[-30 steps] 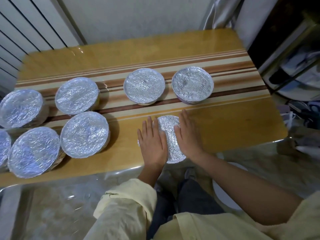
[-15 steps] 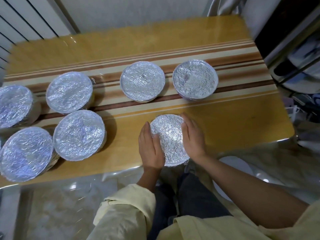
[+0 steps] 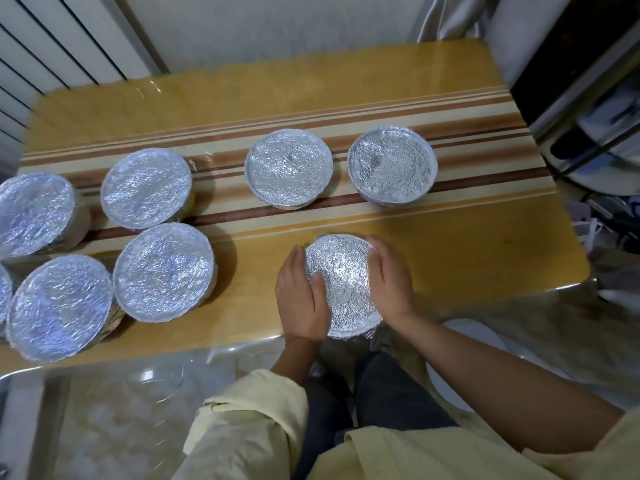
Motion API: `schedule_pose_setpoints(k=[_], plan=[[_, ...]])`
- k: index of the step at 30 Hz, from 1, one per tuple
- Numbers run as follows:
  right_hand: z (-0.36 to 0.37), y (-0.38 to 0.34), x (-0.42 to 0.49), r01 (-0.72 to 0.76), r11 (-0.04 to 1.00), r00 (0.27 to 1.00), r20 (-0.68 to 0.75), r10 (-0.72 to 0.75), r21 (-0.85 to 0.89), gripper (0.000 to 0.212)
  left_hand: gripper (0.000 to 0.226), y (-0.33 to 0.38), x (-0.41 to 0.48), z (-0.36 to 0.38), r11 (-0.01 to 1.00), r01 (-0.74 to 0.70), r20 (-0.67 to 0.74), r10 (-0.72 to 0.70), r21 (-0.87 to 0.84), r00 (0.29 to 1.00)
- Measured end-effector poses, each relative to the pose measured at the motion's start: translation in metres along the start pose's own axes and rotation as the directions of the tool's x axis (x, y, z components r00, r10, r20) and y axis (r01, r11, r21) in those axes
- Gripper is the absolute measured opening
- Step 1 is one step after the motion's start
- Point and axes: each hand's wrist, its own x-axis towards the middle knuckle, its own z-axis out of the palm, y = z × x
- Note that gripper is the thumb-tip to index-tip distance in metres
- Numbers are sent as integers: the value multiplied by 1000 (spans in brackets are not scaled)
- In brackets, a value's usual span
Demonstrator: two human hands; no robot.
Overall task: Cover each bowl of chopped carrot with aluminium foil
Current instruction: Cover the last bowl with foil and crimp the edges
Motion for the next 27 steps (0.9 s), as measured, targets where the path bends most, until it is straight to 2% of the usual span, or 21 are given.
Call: schedule_pose_setpoints(k=[3, 5, 7, 10, 12, 20, 25, 27], plan=[[-7, 4, 1, -31, 999, 998, -47, 30, -27, 34, 59, 4, 1, -6, 997, -8, -57, 12, 78, 998], [-13, 5, 7, 11, 998, 1000, -28, -13, -64, 39, 57, 7, 1, -8, 997, 9, -83, -2, 83, 997], [-18, 3, 19, 129, 989, 989, 84, -123, -76, 43, 58, 11, 1, -6, 997, 13, -74, -8, 74, 997], [-17, 0, 37, 297, 953, 916, 301, -266, -63, 45, 62, 13, 1, -1, 995, -23, -5, 24, 97, 1000], [-14, 1, 39, 344, 937, 885, 356, -301, -63, 46, 64, 11, 1, 1, 992, -39, 21, 37, 117, 999], [-13, 2, 35, 326, 944, 911, 283, -300, -50, 32, 59, 3, 3, 4, 989, -78, 21, 75, 125, 997], [-11, 2, 35, 329, 943, 914, 268, -305, -45, 31, 58, 3, 5, 3, 992, -72, 15, 71, 106, 997], [-11, 2, 33, 283, 959, 930, 251, -268, -21, 30, 58, 4, 6, 2, 990, -88, 24, 86, 112, 996]])
